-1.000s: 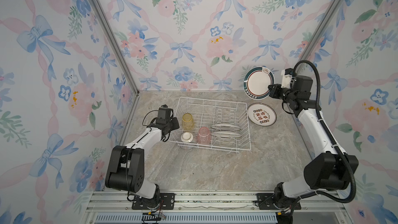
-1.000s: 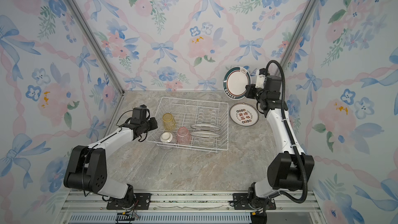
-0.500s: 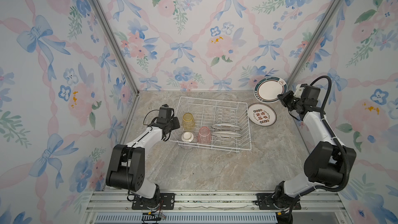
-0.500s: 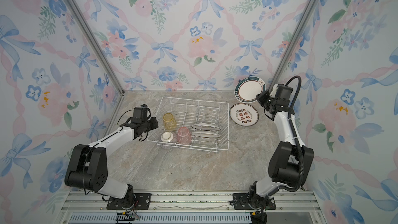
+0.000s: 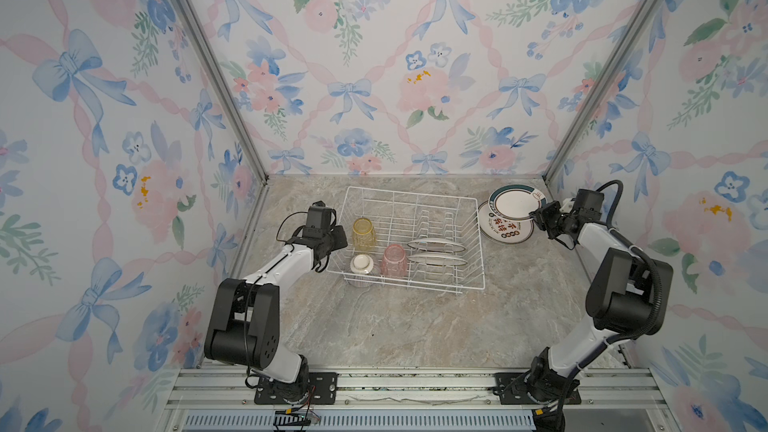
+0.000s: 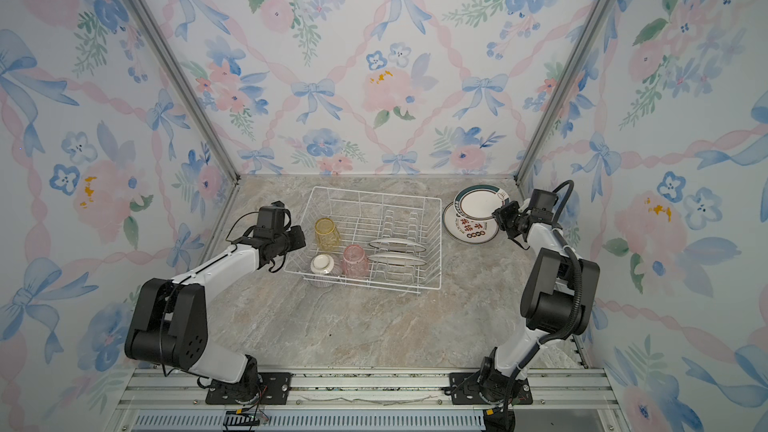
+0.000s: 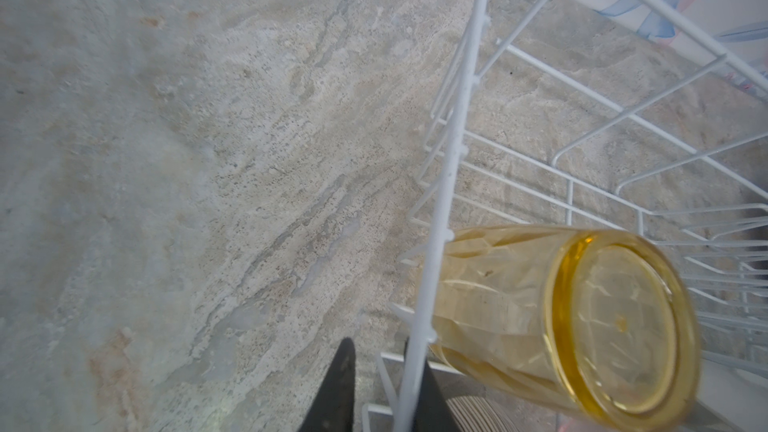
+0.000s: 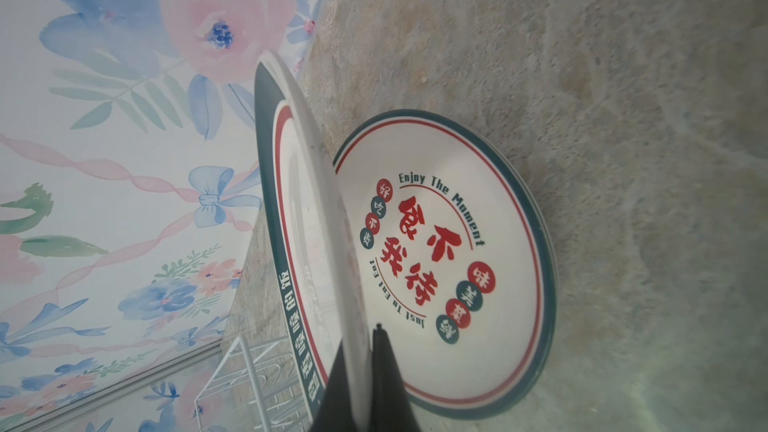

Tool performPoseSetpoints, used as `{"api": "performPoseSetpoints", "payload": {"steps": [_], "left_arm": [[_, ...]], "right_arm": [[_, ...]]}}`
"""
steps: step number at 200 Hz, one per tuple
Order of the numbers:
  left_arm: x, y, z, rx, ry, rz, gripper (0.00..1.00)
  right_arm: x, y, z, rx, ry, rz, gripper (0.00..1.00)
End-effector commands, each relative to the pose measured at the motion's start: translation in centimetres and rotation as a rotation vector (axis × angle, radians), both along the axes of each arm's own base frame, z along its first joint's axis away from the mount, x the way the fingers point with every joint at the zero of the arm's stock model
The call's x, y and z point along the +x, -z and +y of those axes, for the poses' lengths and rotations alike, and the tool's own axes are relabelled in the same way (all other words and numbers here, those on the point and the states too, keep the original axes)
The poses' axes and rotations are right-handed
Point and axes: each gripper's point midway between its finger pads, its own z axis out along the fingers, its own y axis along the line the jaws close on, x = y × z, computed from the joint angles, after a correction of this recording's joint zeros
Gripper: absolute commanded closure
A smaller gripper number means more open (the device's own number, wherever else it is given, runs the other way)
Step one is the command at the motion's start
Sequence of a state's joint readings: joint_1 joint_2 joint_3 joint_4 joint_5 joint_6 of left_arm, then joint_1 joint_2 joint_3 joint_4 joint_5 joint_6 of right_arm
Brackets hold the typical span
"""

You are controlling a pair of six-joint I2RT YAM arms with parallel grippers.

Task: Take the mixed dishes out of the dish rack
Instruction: 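Carry the printed plate out of the rack toward the table stack, then lower the printed plate onto the stack and open the right gripper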

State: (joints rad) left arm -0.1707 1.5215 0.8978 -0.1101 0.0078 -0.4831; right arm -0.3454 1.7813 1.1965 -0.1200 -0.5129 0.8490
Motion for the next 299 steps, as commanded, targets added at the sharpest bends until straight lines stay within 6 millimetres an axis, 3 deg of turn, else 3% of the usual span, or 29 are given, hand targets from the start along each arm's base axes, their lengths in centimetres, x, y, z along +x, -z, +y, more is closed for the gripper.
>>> {"api": "performPoseSetpoints", "payload": {"steps": [1,98,173,227,299], "left_arm": [[-0.6,1.3,-0.1,-0.015,-0.033,0.042,0.79],[-0.6,1.1,-0.4,-0.016,-0.029,0.040,0.79],[-0.7,1.2,-0.5,-0.013,-0.029,0.040,0.79],[-1.2,1.6,-0.5,-0.015,-0.029,0.050,0.79],[-1.5,1.6,-0.4,-0.014,-0.033,0.051,0.79]], "right_arm": [[0.5,1.2,0.6,0.069,-0.015,-0.016,1.00],[-0.2,5.4,1.1,0.106,-0.034,0.067,1.00],[-0.7,7.0,1.6,0.127,-0.056,0.109,1.00],[-1.2,7.6,1.8,0.132,-0.064,0.130,0.75],[-1.9,7.2,1.7,0.104,-0.077,0.150,0.66]]}}
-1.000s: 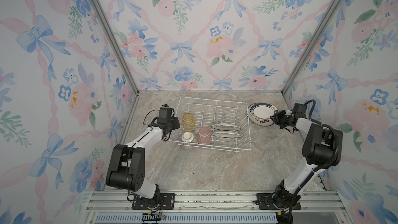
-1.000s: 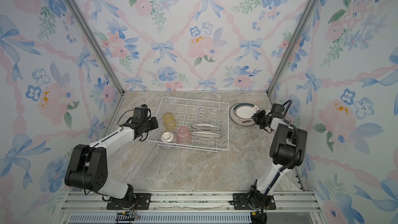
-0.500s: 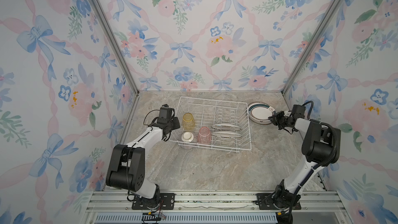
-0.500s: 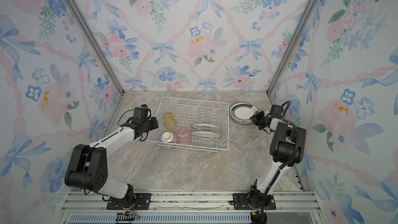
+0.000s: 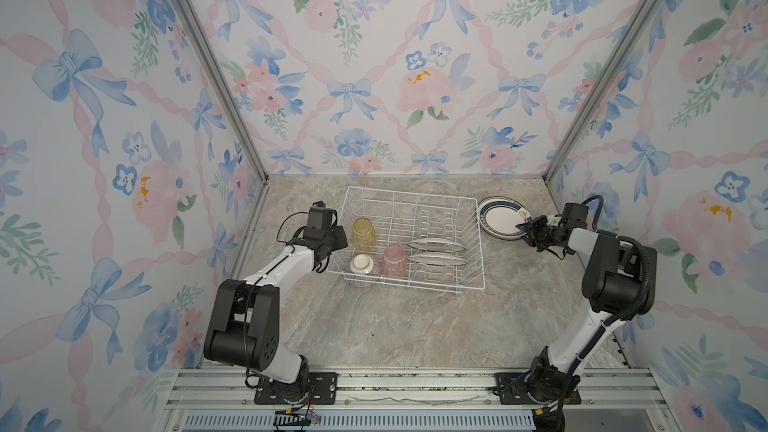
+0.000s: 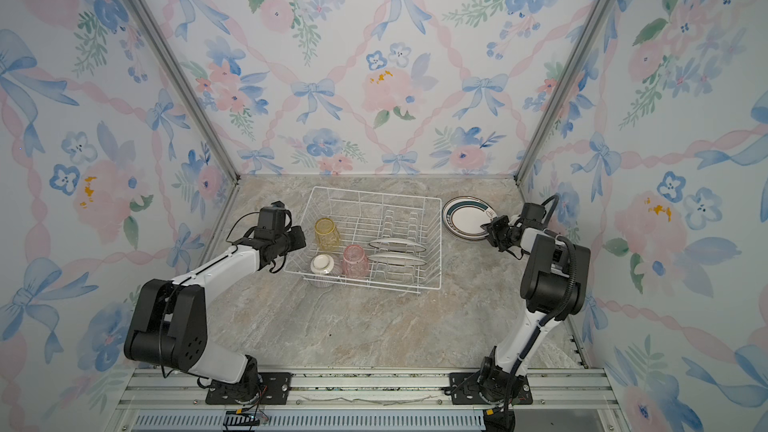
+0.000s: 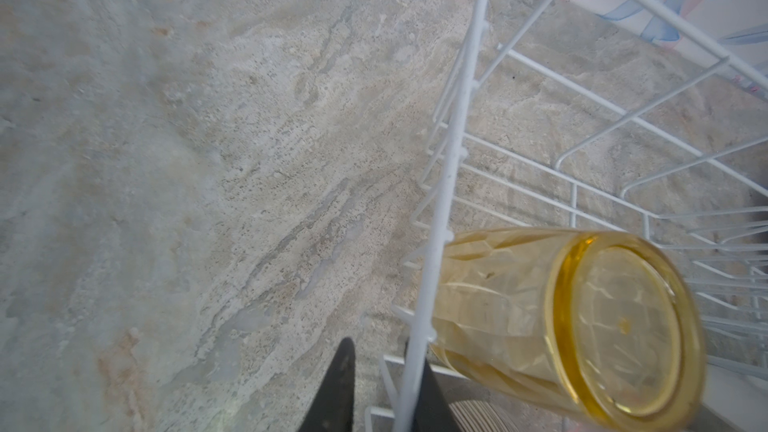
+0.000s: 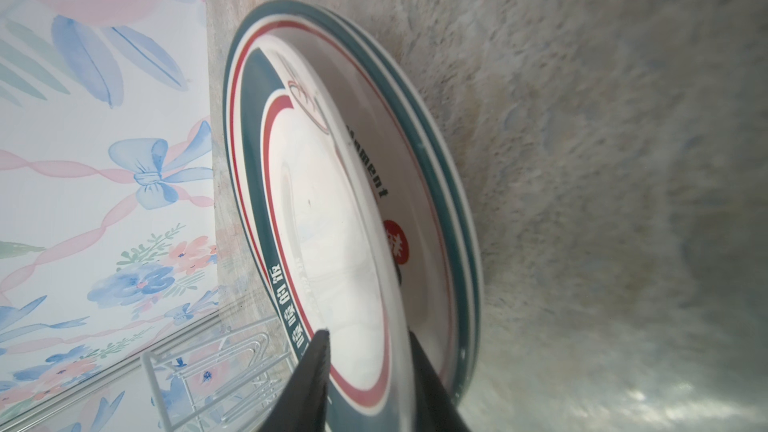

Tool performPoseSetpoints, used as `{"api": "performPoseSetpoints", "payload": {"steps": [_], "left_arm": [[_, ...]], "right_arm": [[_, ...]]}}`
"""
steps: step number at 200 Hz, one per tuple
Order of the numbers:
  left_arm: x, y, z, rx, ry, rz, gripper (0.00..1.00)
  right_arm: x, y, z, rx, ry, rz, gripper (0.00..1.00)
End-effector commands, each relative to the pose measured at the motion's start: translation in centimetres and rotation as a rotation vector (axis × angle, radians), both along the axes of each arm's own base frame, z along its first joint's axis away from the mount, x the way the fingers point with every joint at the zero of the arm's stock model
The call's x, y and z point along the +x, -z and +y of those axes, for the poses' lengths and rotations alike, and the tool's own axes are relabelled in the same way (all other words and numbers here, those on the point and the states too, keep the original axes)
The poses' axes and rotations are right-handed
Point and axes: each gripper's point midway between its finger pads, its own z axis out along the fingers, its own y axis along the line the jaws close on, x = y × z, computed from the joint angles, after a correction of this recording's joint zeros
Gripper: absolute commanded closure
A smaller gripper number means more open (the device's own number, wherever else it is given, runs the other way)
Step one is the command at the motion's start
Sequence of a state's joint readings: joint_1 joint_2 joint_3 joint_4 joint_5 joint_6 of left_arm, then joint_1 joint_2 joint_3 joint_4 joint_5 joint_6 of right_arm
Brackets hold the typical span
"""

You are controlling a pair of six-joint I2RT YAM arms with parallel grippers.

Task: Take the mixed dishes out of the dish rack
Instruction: 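Lower the printed plate onto the stack and open the right gripper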

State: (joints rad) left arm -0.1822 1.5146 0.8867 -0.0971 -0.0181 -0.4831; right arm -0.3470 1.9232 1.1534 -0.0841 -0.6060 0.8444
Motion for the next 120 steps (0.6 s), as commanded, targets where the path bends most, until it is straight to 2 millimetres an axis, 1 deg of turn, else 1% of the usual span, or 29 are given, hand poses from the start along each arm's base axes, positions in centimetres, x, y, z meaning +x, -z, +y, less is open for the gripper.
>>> {"api": "performPoseSetpoints", "payload": {"steps": [1,14,37,58,120], "left_arm": [[-1.4,1.7,-0.4,-0.032,-0.027,0.063,0.79],[-1.5,1.7,-0.4,-0.032,-0.027,0.063,0.79],[-1.5,1.6,-0.4,-0.033,-0.028,0.061,0.79],[-1.4,1.6,-0.4,-0.032,-0.028,0.061,0.79],[-1.4,1.7,-0.6,-0.034,-0.022,0.061,0.79]], "right_arm": [[-1.0,0.5,0.0,-0.010,-0.019,0.035,0.65],[-1.3,0.1,-0.2,-0.034,-0.021,0.042,0.60],[-1.7,-0.8,-0.4,-0.075,-0.036,0.044,0.57],[-1.8,-1.5,-0.6,-0.098,-0.044,0.041,0.57],[-2.3,-3.3,-0.4,-0.143,-0.079,0.039,0.54]]}}
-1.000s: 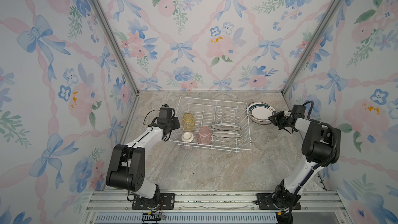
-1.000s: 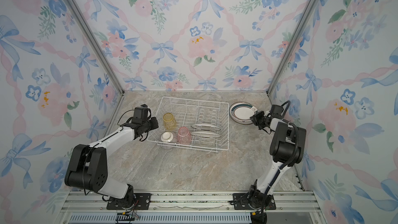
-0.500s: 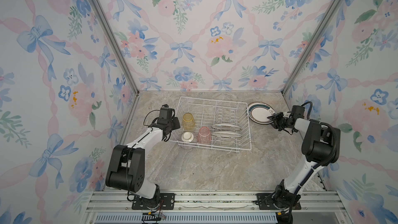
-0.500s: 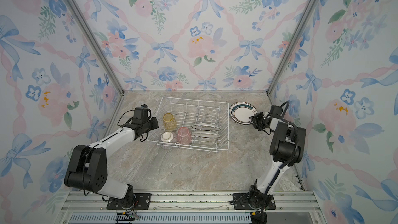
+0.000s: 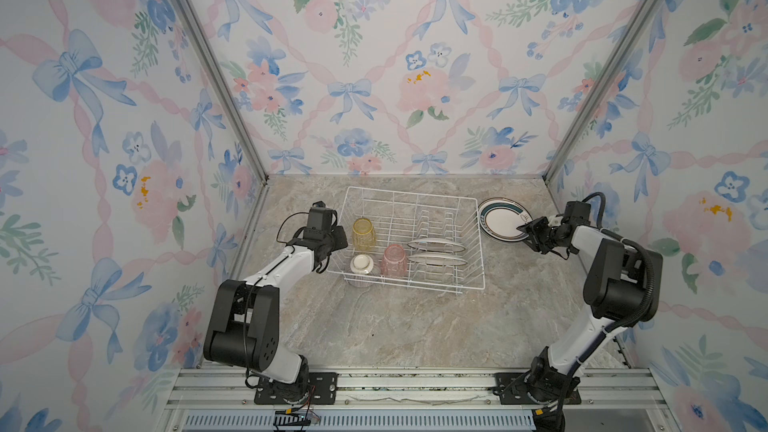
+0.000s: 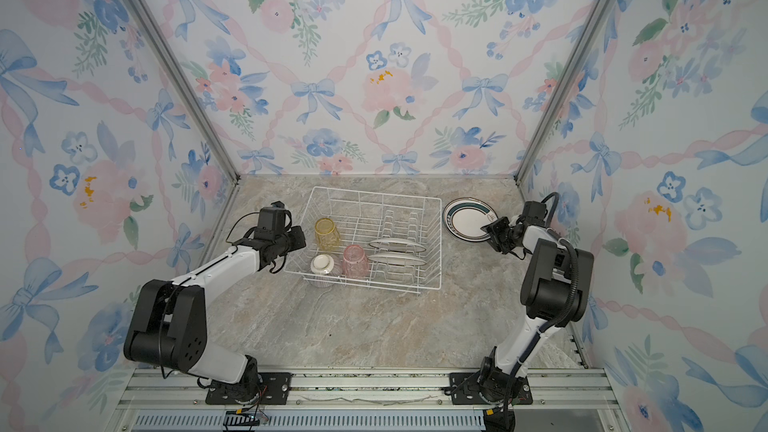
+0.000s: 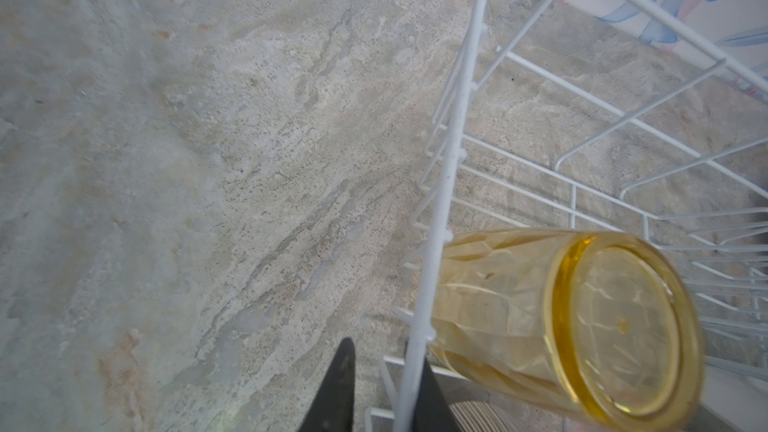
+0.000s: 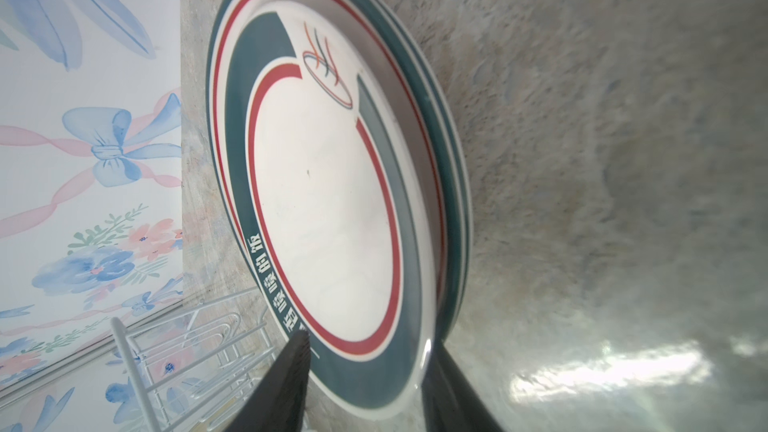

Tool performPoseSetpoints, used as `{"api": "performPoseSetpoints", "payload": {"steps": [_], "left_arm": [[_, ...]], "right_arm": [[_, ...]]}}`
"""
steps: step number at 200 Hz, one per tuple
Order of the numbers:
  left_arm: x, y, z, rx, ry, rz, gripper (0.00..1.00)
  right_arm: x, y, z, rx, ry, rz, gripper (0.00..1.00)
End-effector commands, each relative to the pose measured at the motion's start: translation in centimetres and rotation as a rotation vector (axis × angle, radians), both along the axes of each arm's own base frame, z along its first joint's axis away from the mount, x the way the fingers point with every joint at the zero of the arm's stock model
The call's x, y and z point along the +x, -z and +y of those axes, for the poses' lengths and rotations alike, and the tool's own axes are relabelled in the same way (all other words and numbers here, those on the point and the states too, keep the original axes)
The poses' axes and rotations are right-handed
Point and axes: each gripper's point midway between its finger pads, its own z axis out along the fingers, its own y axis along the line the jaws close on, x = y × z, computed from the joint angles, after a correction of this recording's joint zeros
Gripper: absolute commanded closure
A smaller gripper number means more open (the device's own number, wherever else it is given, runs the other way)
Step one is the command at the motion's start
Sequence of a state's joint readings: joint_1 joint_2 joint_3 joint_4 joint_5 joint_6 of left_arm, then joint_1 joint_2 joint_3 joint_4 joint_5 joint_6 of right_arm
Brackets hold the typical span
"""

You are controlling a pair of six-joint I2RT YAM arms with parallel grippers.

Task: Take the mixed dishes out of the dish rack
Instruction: 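Lower the printed plate onto the stack and open the right gripper, then raise the right gripper and move it back over the rack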

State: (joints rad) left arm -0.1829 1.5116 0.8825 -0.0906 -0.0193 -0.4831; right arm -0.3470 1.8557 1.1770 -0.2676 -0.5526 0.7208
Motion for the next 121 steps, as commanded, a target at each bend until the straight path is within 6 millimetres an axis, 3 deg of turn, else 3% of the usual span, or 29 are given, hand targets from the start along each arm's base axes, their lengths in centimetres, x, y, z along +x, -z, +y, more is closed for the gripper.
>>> {"api": "performPoseSetpoints", "payload": {"steps": [1,121], "left_arm": [[-1.4,1.7,-0.6,-0.033,-0.022,0.066,0.79],[-1.1,1.8,-0.7,-0.036,-0.015,0.065,0.79]], "right_arm": [[-0.1,-2.3,-0.4,-0.055,-0.026,-0.019,0.54],[-0.8,-1.3,-0.1,-0.060,-0.039,0.015,0.54]]}}
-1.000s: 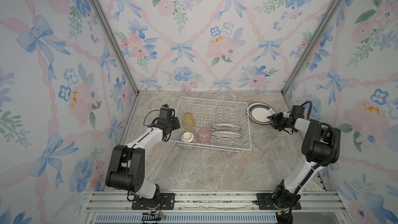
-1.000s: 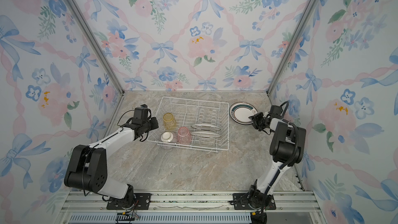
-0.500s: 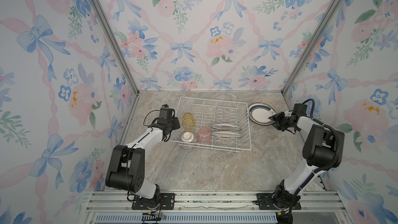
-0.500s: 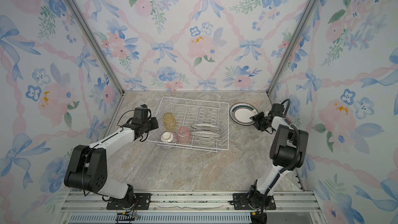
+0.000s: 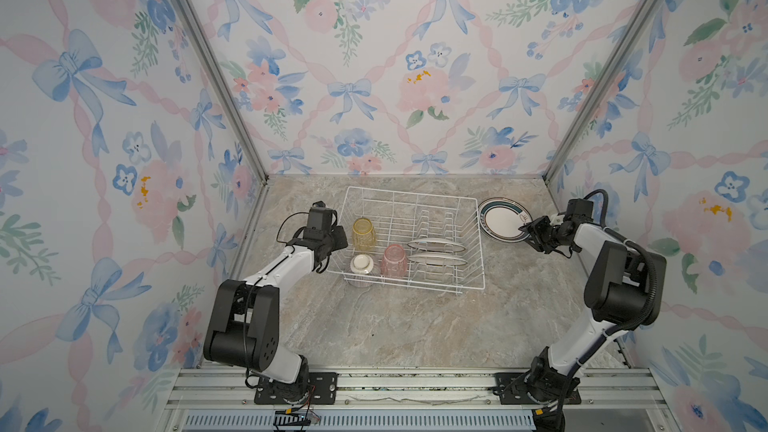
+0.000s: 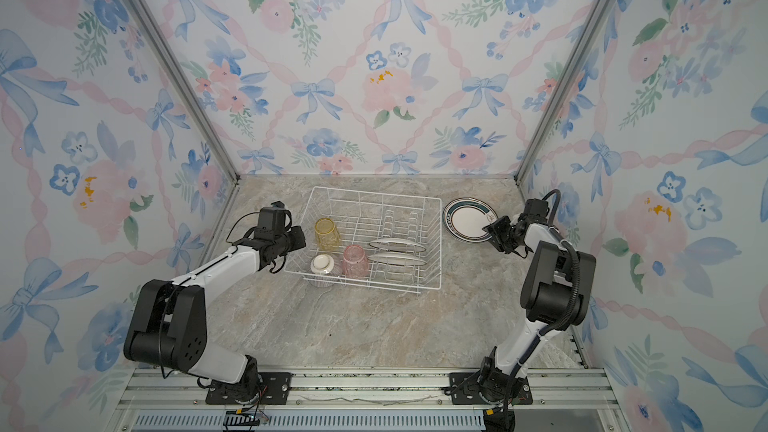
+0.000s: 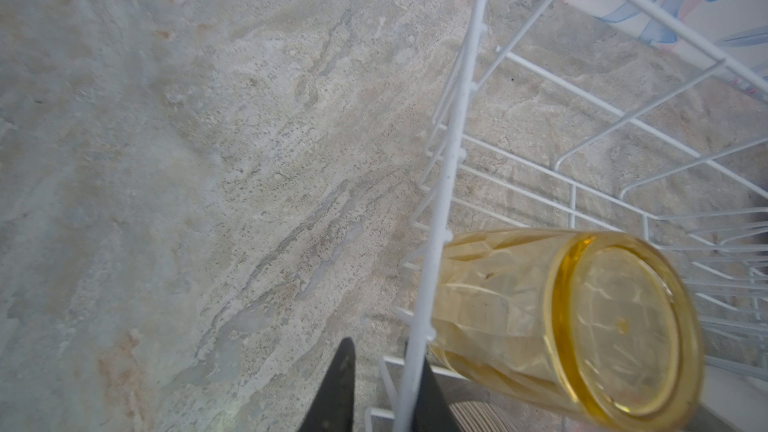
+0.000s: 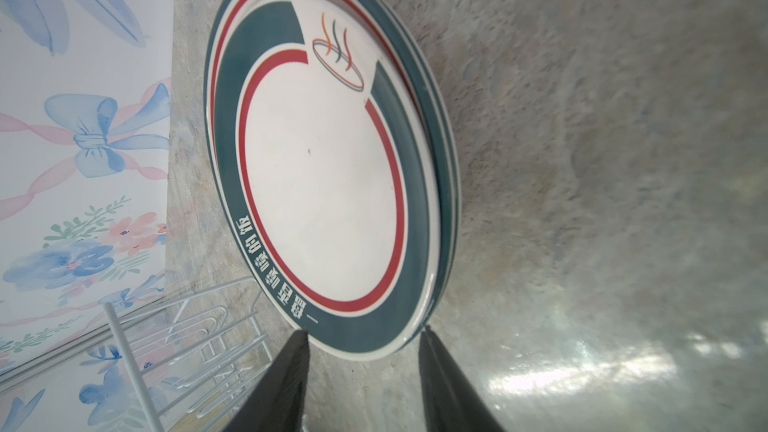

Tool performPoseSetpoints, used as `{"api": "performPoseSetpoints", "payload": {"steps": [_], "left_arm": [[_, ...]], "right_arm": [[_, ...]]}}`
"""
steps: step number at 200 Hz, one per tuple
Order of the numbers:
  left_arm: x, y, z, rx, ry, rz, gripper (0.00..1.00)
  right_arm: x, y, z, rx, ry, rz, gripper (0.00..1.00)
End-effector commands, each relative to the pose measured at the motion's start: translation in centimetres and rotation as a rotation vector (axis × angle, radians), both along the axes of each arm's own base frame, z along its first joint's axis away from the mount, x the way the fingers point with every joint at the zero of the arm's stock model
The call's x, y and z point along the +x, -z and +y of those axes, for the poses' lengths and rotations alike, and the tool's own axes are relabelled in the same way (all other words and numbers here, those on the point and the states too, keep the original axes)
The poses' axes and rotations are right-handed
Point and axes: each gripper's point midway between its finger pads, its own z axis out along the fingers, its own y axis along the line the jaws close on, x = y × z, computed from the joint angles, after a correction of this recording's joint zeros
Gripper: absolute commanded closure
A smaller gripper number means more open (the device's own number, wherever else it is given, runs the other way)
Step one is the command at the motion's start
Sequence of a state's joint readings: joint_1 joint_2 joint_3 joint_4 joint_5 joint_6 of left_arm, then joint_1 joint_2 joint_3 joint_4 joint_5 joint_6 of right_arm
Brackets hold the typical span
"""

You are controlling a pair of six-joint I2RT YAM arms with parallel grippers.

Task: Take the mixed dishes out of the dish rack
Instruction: 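Raise the right gripper and move it back over the rack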

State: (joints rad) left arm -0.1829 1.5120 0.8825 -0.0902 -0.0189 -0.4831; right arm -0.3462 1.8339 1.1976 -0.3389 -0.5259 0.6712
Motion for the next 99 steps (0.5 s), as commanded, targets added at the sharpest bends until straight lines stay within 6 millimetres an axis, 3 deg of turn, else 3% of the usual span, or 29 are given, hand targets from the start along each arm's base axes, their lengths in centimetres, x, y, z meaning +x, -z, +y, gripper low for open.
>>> {"api": "performPoseSetpoints", "payload": {"steps": [1,62,99], "left_arm": [[-1.1,1.9,-0.7,-0.035,-0.015,0.066,0.79],[-1.1,2.0,-0.8,-0.036,-0.011,0.070,0.79],[-1.1,1.8,-0.8,-0.038,-0.013,0.064,0.79]], "right_arm": [[-0.2,-0.7,0.1,-0.019,-0.016,-0.003,0.54],[-0.4,-2.1,0.0,-0.072,-0.053,-0.027,0.54],[-0.3,-5.4,0.6,-0.148,-0.103,-0.092,0.54]]}}
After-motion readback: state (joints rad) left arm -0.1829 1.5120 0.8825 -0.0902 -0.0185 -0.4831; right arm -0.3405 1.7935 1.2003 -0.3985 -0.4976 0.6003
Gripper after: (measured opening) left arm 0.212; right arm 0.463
